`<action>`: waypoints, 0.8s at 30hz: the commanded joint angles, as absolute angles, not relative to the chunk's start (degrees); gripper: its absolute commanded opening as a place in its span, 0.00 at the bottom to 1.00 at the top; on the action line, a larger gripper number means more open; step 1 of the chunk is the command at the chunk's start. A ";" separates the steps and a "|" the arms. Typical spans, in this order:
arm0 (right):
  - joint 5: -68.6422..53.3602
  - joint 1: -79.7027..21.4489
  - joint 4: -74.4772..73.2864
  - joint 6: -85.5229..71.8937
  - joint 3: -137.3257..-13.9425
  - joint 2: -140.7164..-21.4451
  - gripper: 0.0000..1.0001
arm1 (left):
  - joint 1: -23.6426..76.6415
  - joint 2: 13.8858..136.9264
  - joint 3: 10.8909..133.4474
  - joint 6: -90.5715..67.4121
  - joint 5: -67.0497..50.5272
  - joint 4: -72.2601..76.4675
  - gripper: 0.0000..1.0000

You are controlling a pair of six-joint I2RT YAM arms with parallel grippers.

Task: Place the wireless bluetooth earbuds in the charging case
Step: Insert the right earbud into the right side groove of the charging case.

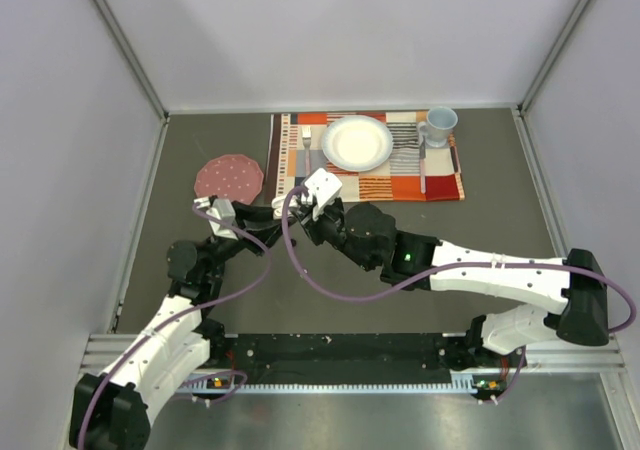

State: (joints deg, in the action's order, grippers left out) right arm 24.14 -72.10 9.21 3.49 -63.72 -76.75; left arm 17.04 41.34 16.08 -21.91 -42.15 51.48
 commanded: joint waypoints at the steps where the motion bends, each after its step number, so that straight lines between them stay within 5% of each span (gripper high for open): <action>1: 20.39 -74.36 7.30 2.37 -64.07 -77.96 0.21 | 17.31 40.25 18.46 -20.57 -38.94 55.20 0.00; 7: 21.00 -74.44 7.56 1.76 -64.42 -78.48 0.25 | 17.31 40.52 18.63 -20.39 -39.90 55.37 0.00; 16: 22.85 -74.44 6.86 1.14 -66.18 -77.52 0.48 | 17.58 39.90 17.93 -19.34 -40.17 54.76 0.00; 22: 27.16 -73.65 8.26 2.11 -67.23 -71.99 0.97 | 17.58 39.03 17.75 -18.72 -39.73 53.35 0.00; 24: 24.89 -72.52 9.22 0.88 -67.06 -68.67 0.98 | 17.58 39.02 17.67 -18.46 -39.73 53.00 0.00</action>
